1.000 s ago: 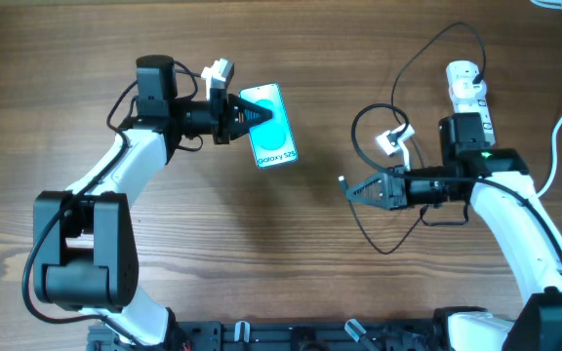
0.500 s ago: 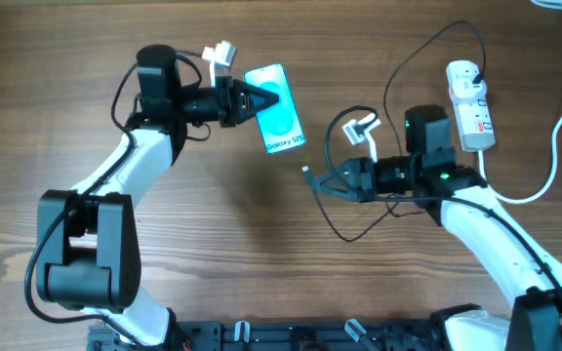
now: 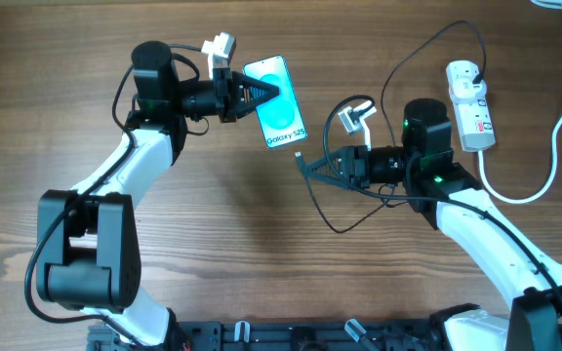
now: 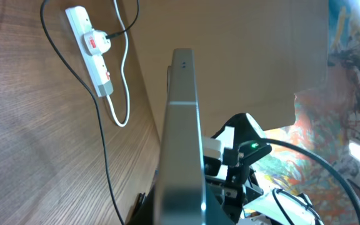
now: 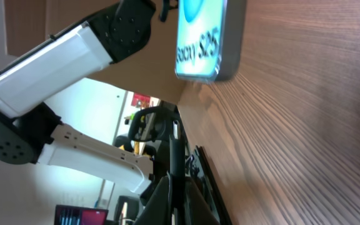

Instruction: Plug charger to phone and switch on socket

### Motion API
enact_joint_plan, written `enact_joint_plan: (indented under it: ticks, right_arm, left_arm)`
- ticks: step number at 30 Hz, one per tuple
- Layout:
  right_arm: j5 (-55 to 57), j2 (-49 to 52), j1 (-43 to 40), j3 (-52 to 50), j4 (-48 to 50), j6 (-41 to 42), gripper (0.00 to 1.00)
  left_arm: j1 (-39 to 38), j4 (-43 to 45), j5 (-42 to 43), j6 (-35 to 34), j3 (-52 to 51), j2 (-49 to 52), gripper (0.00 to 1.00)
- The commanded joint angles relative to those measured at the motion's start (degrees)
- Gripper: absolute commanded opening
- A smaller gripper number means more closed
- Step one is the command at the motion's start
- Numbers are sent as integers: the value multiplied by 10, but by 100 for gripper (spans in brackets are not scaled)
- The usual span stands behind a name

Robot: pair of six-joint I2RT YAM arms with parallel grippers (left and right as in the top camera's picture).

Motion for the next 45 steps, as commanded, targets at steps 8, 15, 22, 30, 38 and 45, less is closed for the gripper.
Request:
enact_joint_plan:
  ticks: [8,15,22,30,38,45]
  right_arm:
    - [29,-5,8,-1,20,60,4]
    - [75,-5,39,-1,46,87,4]
    - [92,-4,39,-1,57,103,4]
    - [96,0,39,-1,61,114,4]
    - [101,0,39,-1,76,119,4]
    - [100,0,39,-1,56,120,4]
  left_arm:
    - [-4,9,14,-8,5,-3,4]
    - [-4,11,13,-8,5,-3,4]
    - [-4,13,24,-8,5,-3,4]
    - [-4,15,29,-8,5,-3,4]
    - [-13,15,37,-8,5,-3,4]
    - [-13,15,37,-8,5,-3,4]
